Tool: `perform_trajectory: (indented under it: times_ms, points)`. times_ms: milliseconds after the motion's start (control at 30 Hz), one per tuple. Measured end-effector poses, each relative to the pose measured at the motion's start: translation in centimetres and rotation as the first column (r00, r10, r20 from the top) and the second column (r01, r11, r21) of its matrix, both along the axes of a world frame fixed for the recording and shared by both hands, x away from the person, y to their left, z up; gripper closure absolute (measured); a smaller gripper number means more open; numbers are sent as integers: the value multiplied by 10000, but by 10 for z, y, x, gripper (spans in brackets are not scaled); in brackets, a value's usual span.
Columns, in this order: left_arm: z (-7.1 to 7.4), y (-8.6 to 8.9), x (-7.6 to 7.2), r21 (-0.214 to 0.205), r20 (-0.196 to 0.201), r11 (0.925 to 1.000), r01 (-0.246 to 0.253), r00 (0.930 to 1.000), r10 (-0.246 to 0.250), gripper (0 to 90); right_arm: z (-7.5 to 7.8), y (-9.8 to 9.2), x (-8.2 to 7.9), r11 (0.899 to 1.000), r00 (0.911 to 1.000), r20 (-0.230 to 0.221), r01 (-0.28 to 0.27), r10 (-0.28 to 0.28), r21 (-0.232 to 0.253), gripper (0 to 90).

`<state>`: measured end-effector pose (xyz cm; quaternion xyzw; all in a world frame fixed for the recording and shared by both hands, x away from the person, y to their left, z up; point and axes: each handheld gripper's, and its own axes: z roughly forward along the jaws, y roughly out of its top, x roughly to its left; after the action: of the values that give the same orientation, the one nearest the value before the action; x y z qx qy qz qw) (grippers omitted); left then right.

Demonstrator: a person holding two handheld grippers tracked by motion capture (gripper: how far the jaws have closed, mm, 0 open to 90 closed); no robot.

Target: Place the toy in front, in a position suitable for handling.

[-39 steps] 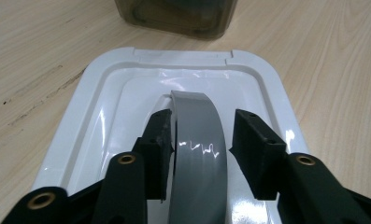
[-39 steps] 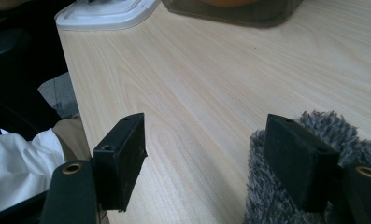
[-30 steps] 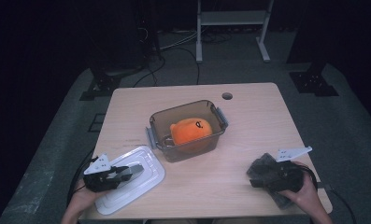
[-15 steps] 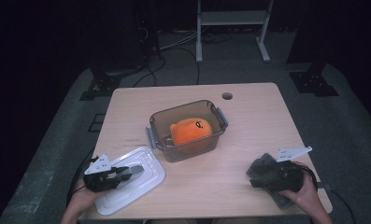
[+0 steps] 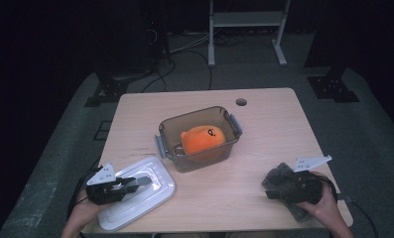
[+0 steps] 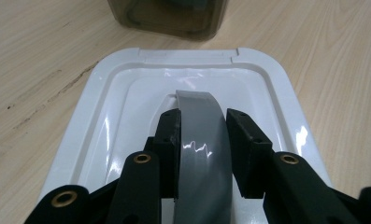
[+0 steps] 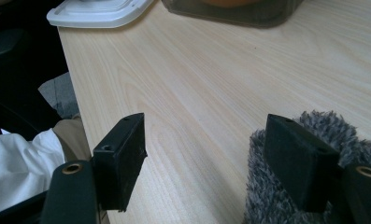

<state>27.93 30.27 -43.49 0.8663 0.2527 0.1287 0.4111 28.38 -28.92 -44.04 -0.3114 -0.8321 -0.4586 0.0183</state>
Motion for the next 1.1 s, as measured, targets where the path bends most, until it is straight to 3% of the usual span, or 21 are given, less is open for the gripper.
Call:
perform_trajectory:
  times_ms: [467, 1100]
  points:
    - [24, 7, -14, 76, 86, 9999, 151, 9998, -152, 666, 0, 0, 0, 10000, 10000, -3, 18, -18, -1, 290]
    - [61, 20, -37, -131, 452, 9991, 402, 9982, -396, 665, 0, 1, 0, 10000, 10000, -25, 8, -8, -38, 290]
